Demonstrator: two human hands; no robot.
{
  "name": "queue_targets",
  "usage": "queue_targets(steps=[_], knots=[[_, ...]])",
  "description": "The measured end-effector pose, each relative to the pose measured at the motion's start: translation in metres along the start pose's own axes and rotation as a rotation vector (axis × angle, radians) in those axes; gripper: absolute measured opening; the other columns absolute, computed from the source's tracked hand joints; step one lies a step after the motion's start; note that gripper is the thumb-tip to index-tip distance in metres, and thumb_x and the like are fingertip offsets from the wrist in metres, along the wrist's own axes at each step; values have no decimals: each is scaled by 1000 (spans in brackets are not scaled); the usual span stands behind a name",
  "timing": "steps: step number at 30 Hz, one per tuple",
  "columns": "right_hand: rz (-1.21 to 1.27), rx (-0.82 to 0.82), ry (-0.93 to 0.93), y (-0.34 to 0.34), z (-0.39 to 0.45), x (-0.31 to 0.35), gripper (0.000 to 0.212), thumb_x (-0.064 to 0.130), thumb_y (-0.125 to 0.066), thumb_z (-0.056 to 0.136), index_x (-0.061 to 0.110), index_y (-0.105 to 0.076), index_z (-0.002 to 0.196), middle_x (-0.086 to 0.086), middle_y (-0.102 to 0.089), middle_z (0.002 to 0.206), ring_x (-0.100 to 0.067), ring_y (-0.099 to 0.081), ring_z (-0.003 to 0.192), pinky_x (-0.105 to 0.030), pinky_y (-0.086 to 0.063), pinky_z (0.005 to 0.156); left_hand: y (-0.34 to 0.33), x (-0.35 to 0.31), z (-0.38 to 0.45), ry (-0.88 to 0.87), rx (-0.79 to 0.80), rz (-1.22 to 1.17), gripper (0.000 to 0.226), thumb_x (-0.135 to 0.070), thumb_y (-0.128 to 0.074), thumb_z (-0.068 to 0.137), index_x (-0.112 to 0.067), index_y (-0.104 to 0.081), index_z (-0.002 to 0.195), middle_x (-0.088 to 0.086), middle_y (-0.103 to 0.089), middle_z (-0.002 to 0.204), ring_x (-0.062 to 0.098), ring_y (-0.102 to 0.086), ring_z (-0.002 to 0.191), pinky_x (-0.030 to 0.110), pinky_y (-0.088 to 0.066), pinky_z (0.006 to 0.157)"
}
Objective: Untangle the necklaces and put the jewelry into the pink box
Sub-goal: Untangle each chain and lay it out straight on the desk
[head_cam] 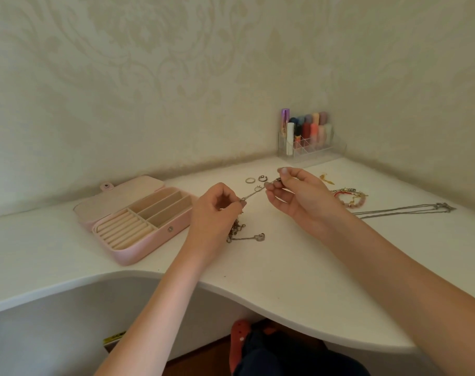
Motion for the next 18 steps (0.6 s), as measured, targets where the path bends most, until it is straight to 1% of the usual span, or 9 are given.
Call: queue_targets(steps=[2, 4, 5, 8, 10, 13, 14, 16, 18], knots=[[-106, 0, 37, -1, -2, 0, 3, 12, -55, 95, 9, -55, 93, -6, -56, 69, -16, -66, 65, -27, -59, 66, -1, 2, 0, 18, 38, -12, 22, 7, -53, 78, -13, -49, 70, 12, -70, 81, 11, -61, 71, 30, -44, 67], [-247, 3, 115, -3, -4, 2, 5, 13, -59, 92, 9, -55, 93, -6, -60, 70, -15, -67, 63, -28, -59, 66, -2, 1, -1, 30, 103, -64, 20, 5, -53, 78, -13, -48, 74, 0, -71, 77, 8, -61, 68, 28, -45, 66], [-275, 23, 143, -5, -6, 3, 7, 13, -61, 91, 9, -56, 94, -6, -62, 70, -15, -67, 63, -28, -59, 67, -3, 0, -1, 34, 135, -95, 16, -1, -57, 78, -14, -49, 76, -1, -71, 76, 10, -63, 71, 27, -46, 68], [-294, 126, 158, -10, -8, 2, 13, 13, -64, 88, 7, -59, 97, -4, -66, 71, -15, -67, 67, -27, -58, 69, -6, -3, -3, 30, 182, -114, 19, -14, -73, 78, -16, -55, 86, 4, -72, 77, 14, -67, 79, 27, -50, 76], [-335, 188, 160, -13, -10, 0, 13, 12, -66, 86, 6, -63, 97, -3, -66, 72, -12, -64, 67, -26, -57, 73, -6, -4, -4, -6, 181, -82, 16, -16, -73, 81, -16, -62, 92, 4, -71, 82, 14, -66, 78, 25, -51, 74], [-366, 242, 163, -16, -11, -1, 13, 10, -67, 84, 5, -67, 96, -1, -65, 70, -9, -61, 67, -21, -54, 72, -5, -2, -3, -30, 180, 3, 5, -19, -72, 82, -18, -67, 82, 3, -67, 74, 14, -60, 70, 24, -47, 66], [-359, 252, 159, -17, -11, -1, 12, 9, -67, 84, 6, -68, 96, 0, -64, 70, -9, -61, 67, -21, -54, 72, -4, -1, -3, -35, 170, 36, 7, -20, -71, 83, -18, -67, 78, 3, -65, 71, 14, -57, 68, 26, -45, 65], [-334, 251, 152, -16, -11, 0, 11, 7, -66, 85, 9, -68, 95, -2, -64, 75, -10, -62, 70, -21, -53, 72, -4, -1, -1, -47, 128, 49, 12, -17, -68, 85, -17, -64, 74, 1, -63, 69, 16, -57, 67, 29, -46, 68], [-293, 226, 144, -14, -10, 2, 10, 6, -64, 87, 11, -66, 95, -2, -64, 78, -12, -64, 74, -22, -54, 73, -3, -2, 0, -55, 81, 27, 12, -11, -65, 85, -14, -62, 74, 2, -64, 71, 23, -62, 73, 34, -50, 75]])
Point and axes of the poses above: each hand's wrist, its own z-axis towards the middle knuckle, its own y-axis out of the back of the hand, x = y × z, the point moved 3 cm from there along z, towards the middle knuckle
